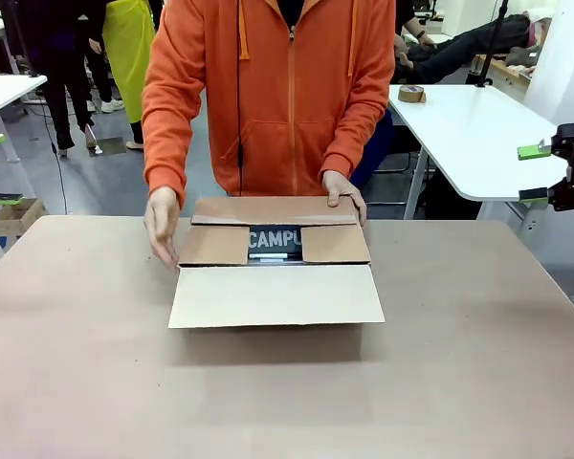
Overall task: Pack the gift set into the box.
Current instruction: Press and hold the closed box until the human finishes sealing it.
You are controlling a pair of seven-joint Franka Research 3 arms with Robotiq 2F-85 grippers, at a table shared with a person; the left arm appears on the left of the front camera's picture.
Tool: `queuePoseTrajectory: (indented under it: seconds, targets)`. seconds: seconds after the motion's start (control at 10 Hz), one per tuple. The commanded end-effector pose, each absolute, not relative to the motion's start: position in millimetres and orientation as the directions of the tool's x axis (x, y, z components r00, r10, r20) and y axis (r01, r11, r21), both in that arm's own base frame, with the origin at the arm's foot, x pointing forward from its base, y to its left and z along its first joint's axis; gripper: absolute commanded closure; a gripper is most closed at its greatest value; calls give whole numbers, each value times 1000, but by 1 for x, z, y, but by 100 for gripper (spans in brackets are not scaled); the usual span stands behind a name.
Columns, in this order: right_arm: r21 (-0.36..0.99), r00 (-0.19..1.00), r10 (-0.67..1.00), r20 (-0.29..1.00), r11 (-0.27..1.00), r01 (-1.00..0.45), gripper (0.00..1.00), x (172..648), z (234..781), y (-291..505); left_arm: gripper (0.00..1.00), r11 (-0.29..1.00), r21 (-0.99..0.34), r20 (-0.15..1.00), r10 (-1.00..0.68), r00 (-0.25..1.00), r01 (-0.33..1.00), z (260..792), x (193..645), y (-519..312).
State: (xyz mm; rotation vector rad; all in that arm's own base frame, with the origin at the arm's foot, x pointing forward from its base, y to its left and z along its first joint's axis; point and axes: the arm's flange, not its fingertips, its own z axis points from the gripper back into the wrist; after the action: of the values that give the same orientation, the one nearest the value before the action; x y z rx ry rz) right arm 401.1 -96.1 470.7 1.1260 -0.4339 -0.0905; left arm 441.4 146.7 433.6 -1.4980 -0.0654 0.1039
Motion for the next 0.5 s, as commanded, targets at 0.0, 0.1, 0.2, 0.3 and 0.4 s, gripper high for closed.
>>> queuePoseTrajectory:
  seconds: [0.0,0.1,0.2,0.3,0.4]
  targets:
    - [896,908,-299,292,418,-150,0,402,472,-93,0,73,-997,-11,112,994,-19,434,438,145]
    - [896,908,-299,292,418,-150,0,402,472,-93,0,73,-997,-11,112,994,-19,434,438,145]
    - [896,908,-299,292,418,-150,0,402,472,-93,0,73,-997,-11,112,994,-19,434,438,145]
    - [896,908,-299,292,418,-150,0,402,472,-93,0,73,-997,-11,112,994,-19,434,438,145]
    - [896,908,-299,292,418,-150,0,402,472,-93,0,73,-997,-11,112,994,-19,434,438,145]
